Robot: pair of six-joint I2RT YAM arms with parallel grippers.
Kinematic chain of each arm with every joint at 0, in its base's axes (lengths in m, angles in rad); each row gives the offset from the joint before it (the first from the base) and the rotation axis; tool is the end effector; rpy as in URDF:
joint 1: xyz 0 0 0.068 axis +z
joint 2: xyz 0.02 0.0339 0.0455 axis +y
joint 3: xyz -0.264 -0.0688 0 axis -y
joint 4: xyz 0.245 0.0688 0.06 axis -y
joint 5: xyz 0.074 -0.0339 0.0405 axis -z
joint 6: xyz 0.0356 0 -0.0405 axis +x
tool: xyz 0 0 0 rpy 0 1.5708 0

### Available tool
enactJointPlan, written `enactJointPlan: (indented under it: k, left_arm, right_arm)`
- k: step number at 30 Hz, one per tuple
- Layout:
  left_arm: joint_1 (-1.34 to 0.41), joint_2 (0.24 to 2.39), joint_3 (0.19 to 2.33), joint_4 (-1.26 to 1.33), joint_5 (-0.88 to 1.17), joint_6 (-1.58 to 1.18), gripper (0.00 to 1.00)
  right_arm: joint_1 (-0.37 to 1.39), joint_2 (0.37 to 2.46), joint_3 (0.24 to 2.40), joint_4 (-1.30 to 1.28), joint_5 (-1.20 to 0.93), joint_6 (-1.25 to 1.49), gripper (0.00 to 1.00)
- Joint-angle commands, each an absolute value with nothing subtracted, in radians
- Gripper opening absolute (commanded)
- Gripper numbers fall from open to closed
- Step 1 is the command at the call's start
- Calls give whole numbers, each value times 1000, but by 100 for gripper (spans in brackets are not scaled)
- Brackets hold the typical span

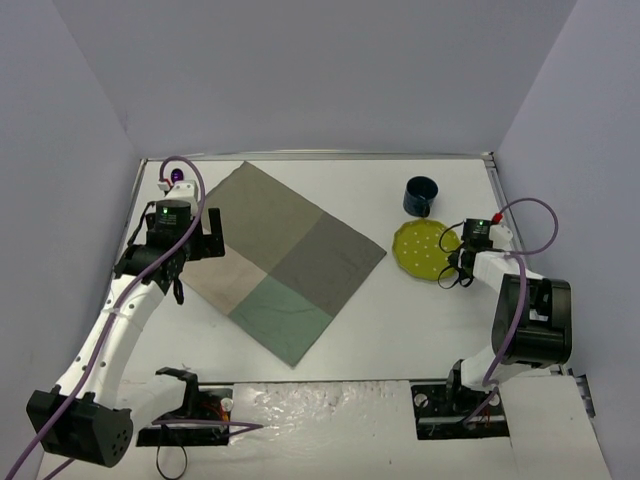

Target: Set the dinner table for one person

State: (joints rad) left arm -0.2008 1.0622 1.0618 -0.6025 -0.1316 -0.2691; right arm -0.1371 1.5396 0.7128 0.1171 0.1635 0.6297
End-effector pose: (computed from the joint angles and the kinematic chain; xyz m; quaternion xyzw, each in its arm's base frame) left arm 0.2229 -0.0406 0.3420 -0.0607 0.8817 -0.0515 0.4651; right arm 0.3010 -0.0474 0.1666 0.3704 0.8272 0.0295 0.4215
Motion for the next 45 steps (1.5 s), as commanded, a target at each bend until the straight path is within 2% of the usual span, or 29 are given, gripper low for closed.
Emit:
enactJointPlan:
  k: [1, 11, 21, 26, 32, 45]
  left_arm:
    - [-189, 1055, 1088, -577, -137, -259, 97]
    - [-186, 1060, 1082, -572, -135, -262, 97]
    - [-181, 1063, 1080, -571, -131, -264, 97]
    - [-179, 1065, 1078, -569, -130, -264, 97]
    - [-179, 1063, 1077, -569, -131, -264, 97]
    - [-174, 1069, 1074, -563, -121, -268, 97]
  right_arm:
    - [-147, 1482, 698, 41, 165, 621, 6]
    - [-147, 1498, 625, 124, 64, 651, 23]
    - [-147, 1477, 588, 128, 53, 672, 23]
    - [-147, 1505, 591, 130, 66, 666, 21]
    - [-149, 1489, 581, 128, 72, 670, 0]
    - [-150, 1204, 675, 5, 23, 701, 0]
